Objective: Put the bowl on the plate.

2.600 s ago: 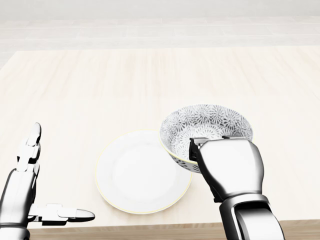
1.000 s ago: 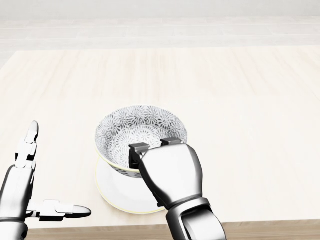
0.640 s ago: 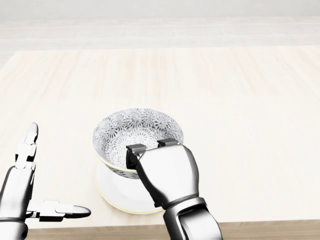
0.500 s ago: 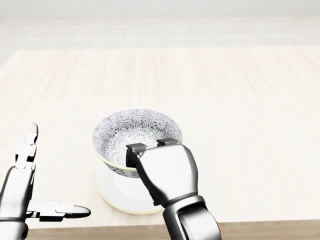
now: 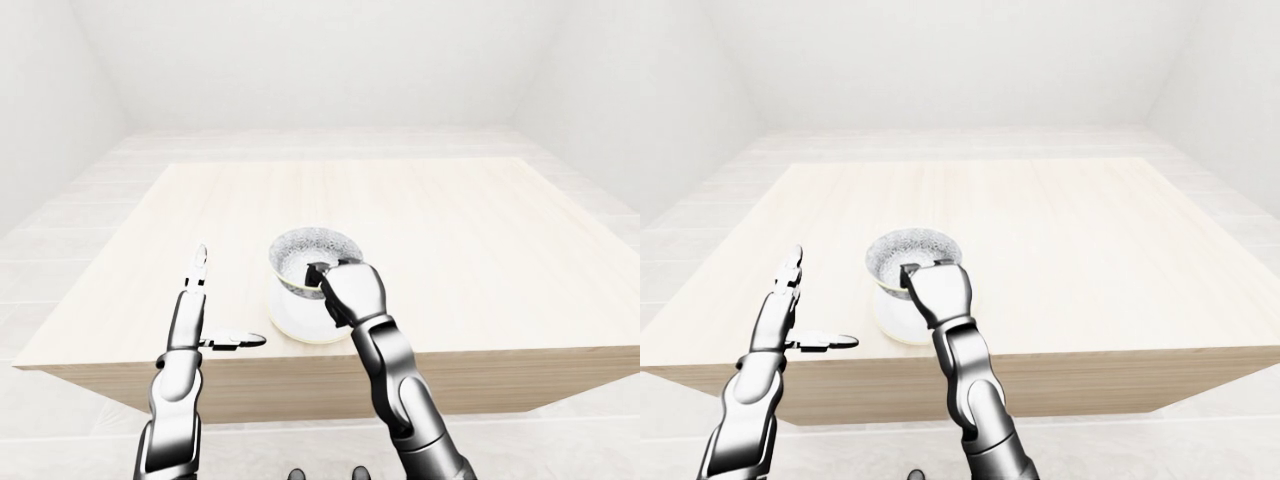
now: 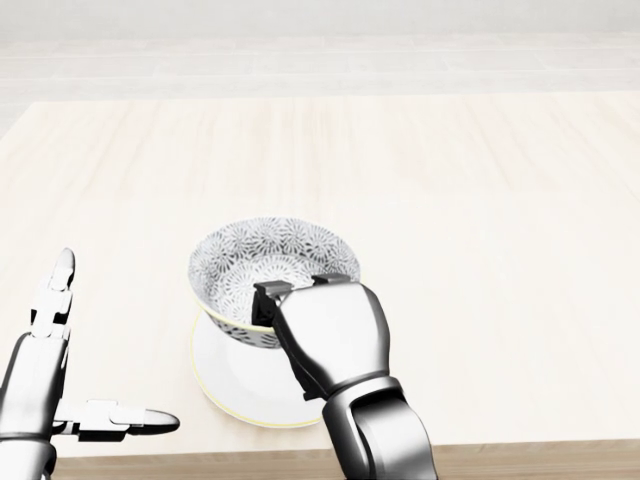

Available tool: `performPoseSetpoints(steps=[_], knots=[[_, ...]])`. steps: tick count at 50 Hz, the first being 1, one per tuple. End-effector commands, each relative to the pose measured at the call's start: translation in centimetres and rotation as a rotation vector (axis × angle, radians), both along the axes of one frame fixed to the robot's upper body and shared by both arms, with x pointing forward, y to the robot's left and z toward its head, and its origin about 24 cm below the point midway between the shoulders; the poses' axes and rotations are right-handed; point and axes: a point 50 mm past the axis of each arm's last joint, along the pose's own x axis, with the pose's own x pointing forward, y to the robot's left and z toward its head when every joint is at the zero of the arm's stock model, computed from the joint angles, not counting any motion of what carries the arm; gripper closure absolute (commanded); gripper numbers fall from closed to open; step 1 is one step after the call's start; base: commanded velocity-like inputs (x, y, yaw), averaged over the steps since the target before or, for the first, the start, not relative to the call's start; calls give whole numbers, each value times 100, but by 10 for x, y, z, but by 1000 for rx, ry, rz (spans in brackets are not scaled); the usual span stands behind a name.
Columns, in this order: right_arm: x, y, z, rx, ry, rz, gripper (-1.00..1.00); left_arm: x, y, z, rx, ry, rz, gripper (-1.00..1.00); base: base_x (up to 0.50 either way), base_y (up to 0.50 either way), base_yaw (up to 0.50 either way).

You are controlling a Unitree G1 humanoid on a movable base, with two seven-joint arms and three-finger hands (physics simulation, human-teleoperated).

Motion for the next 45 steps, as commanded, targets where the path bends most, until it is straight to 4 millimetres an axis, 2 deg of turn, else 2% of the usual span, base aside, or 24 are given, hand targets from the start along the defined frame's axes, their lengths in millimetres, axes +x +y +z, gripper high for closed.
performPoseSetpoints(steps=[1,14,45], knots=[[7,-1,2,43,-16,-4,32,2,1,-2,3,5,3,-100,0,0,0],[16,-5,-2,51,-7,-22,30,2,0,-2,5,4,2,-100,0,0,0],[13,-8,-12,46,10,-33,32,1,0,-1,8,2,2,-100,0,0,0]])
